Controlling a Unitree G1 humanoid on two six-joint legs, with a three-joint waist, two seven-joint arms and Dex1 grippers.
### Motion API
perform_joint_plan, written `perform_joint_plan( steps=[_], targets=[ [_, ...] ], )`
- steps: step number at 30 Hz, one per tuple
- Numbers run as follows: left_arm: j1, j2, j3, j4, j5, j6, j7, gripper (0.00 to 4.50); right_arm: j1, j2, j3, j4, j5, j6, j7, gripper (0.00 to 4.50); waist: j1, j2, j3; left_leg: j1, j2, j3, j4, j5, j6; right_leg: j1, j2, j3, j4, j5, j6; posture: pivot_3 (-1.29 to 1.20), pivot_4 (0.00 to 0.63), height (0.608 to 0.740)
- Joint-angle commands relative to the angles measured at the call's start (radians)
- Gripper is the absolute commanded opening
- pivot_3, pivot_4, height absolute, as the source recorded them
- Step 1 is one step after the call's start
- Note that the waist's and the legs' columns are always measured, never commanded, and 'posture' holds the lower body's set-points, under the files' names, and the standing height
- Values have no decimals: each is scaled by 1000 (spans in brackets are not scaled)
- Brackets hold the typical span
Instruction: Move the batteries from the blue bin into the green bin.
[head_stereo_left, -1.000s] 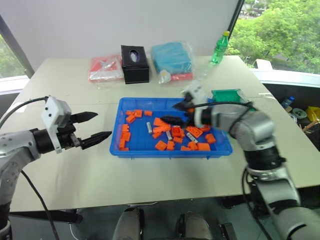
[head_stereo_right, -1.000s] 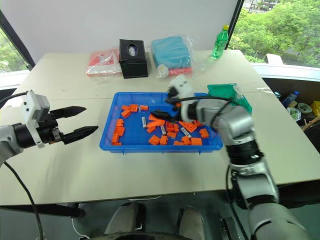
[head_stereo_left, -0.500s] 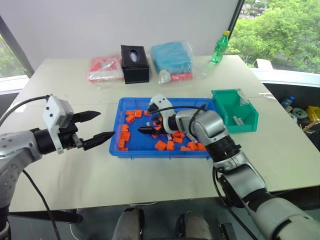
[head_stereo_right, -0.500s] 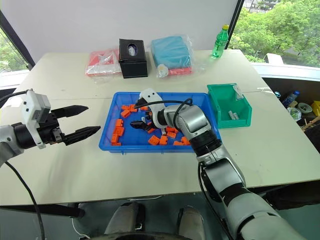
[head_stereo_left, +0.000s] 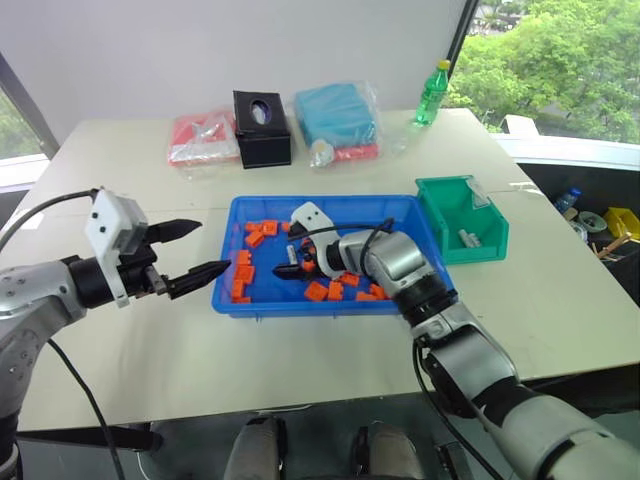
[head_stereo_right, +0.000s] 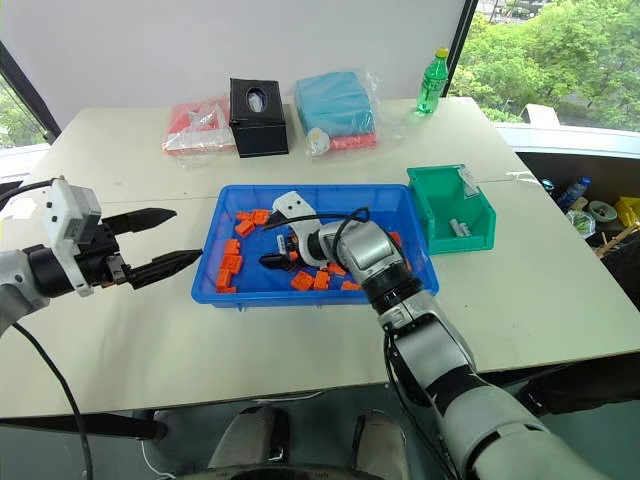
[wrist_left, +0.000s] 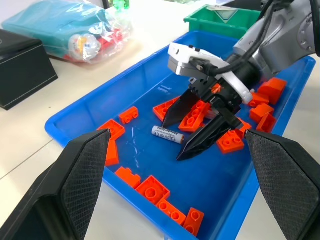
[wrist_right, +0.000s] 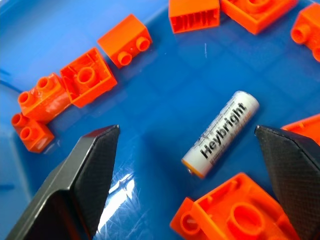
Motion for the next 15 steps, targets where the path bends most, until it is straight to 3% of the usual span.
perform_joint_plan(
  steps=[1, 6, 10, 15],
  targets=[
    [-18, 4, 22, -16, -9, -14, 4, 4500, -21, 19, 5, 30, -26, -28, 15, 2699, 0, 0, 0, 0, 0, 0, 0, 0, 0, 0, 0, 0, 0, 0, 0, 0, 150, 630],
    [-21, 4, 18, -11, -11, -16, -2, 4500, -10, 20, -7, -9, -34, -14, 28, 115, -1, 0, 0, 0, 0, 0, 0, 0, 0, 0, 0, 0, 0, 0, 0, 0, 150, 630],
    [-20, 2, 7, -1, -11, -18, -17, 4500, -3, 1, -50, -111, -3, 47, 32, 77, 1, 0, 0, 0, 0, 0, 0, 0, -1, -1, 0, 0, 0, 0, 0, 0, 150, 630],
    [-37, -33, -65, -12, -9, -26, -23, 4500, 17, -169, -289, -467, 113, 287, 5, 77, 17, 0, 0, -2, -1, 0, 0, 1, -1, 0, 0, 0, -1, 0, 0, 0, 150, 630]
  ],
)
